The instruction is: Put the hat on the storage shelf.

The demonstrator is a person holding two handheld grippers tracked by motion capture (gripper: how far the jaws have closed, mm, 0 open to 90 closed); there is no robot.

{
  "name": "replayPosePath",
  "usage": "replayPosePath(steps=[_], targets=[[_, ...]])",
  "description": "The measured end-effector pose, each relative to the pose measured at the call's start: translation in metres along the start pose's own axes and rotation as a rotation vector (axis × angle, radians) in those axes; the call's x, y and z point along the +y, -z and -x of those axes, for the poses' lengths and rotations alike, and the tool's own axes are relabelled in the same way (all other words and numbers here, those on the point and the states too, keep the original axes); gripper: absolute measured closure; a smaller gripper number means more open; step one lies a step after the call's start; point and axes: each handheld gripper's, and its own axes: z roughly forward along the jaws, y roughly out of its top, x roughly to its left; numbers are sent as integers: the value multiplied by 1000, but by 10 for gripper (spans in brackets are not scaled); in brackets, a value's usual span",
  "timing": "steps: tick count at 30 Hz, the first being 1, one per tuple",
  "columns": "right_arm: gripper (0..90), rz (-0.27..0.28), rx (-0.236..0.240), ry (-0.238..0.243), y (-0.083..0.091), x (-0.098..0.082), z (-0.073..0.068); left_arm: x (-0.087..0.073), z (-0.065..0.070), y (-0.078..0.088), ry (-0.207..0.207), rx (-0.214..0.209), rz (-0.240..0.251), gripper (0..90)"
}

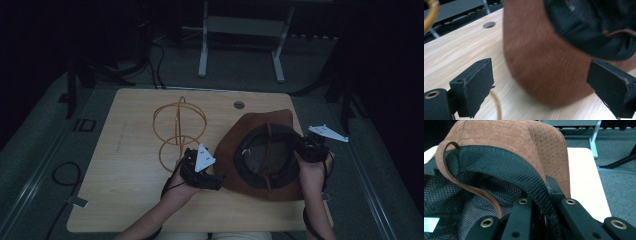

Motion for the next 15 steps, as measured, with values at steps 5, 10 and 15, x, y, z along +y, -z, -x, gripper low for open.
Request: replayPosePath(steps=[5,10,15], targets=[[846,2,-1,11,1,1,-2,19,9,-15,-29,-19,4,77],[846,2,4,6,3,1,-1,38,14,-31,-41,-40,-1,77],[845,10,6,4,7,0,1,56,17,-44,-56,-39,-11,77]])
